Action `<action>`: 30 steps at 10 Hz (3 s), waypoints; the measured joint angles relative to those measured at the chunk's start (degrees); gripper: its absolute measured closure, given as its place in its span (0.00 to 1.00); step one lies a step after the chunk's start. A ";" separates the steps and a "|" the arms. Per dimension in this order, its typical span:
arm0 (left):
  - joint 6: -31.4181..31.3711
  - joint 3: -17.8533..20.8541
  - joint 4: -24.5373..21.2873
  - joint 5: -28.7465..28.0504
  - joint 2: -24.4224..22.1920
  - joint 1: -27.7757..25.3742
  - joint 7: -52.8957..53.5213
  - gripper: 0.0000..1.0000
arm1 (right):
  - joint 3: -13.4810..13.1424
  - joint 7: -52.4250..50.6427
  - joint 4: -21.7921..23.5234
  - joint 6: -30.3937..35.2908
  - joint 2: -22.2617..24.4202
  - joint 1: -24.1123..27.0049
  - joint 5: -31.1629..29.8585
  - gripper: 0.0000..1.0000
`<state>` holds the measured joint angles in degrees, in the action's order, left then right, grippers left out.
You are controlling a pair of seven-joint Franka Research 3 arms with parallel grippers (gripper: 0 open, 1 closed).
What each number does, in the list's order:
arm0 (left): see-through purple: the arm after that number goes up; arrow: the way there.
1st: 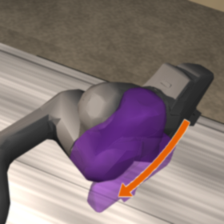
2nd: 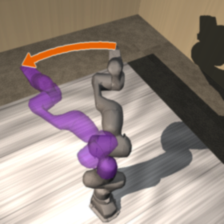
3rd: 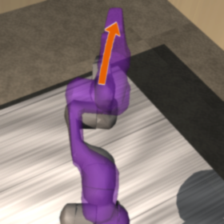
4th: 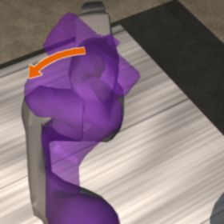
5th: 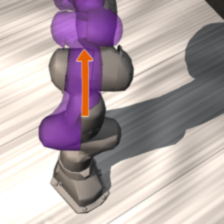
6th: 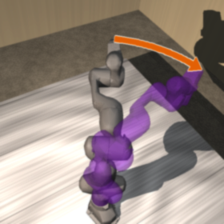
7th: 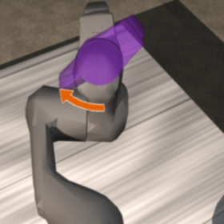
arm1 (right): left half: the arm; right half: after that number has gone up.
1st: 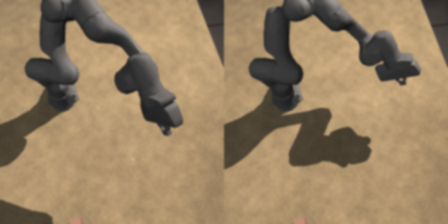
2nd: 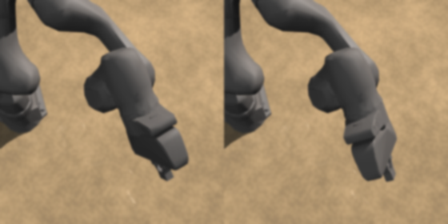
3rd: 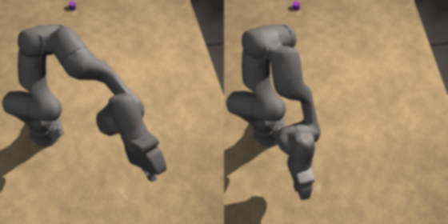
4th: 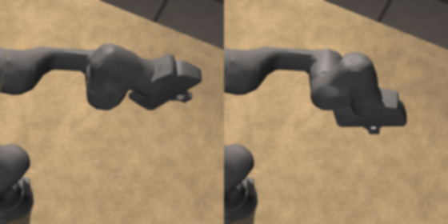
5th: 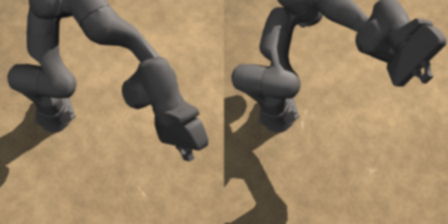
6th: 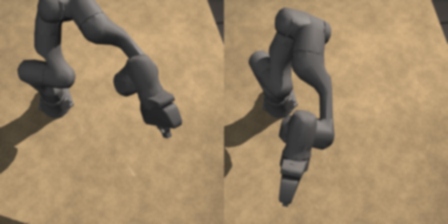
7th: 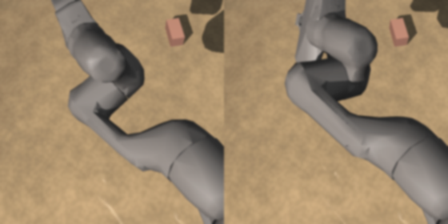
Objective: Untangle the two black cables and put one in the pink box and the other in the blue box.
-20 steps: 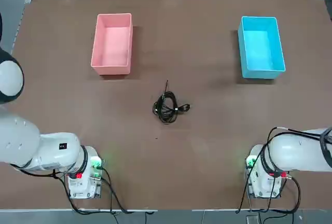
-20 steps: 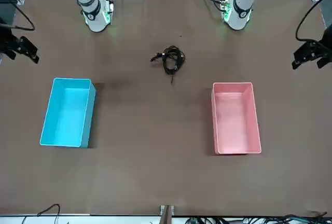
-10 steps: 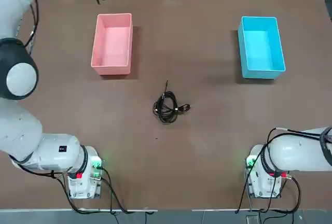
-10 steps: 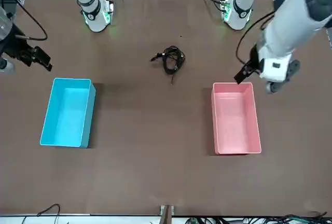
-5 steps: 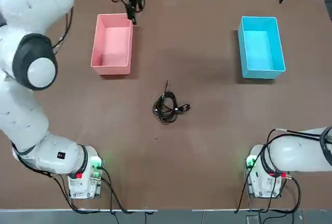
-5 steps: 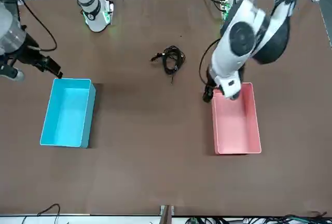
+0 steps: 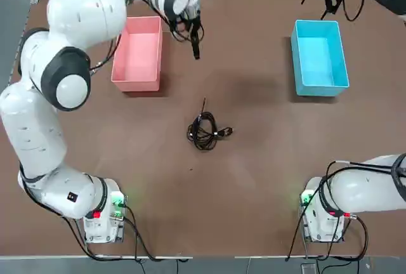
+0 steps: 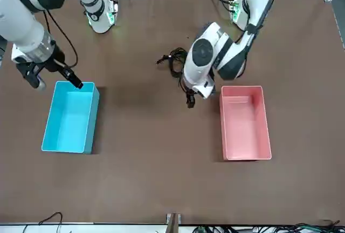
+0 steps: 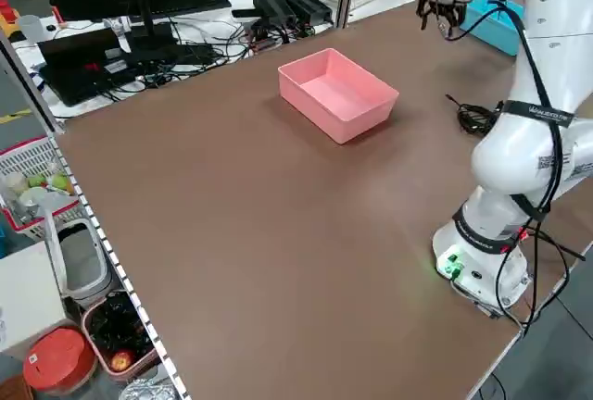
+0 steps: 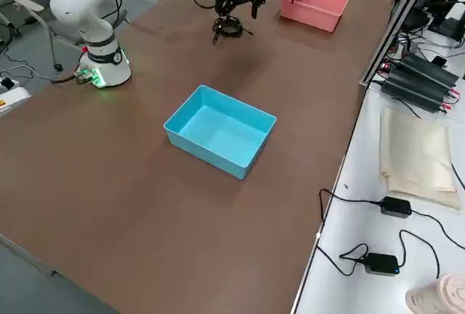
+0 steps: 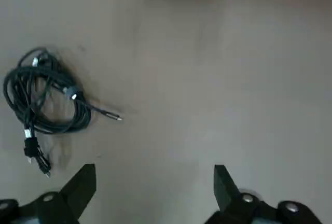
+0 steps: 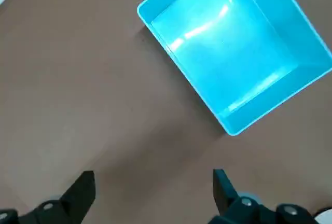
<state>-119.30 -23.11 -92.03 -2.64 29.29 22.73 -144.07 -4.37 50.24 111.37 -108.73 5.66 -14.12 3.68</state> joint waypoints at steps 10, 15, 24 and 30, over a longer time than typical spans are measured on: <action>-21.95 -0.14 -23.60 -3.83 -1.51 7.24 -12.37 0.05 | 0.00 14.29 1.86 -5.62 -4.08 -4.75 0.46 0.00; -27.00 -0.05 -27.31 -4.85 -0.69 7.91 -13.98 0.11 | -0.02 14.40 1.86 -5.64 -4.36 -4.89 0.52 0.00; -30.13 0.30 -27.63 -10.93 2.77 9.29 -15.57 0.51 | -0.03 14.41 1.86 -5.52 -4.37 -4.90 0.54 0.00; -26.64 0.76 -25.73 -11.20 1.33 7.91 -15.40 0.80 | -0.03 14.82 1.84 -5.52 -4.36 -4.92 0.54 0.00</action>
<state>-145.94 -22.34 -117.76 -13.83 30.62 30.64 -159.47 -4.40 65.06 113.21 -114.25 1.30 -19.04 4.22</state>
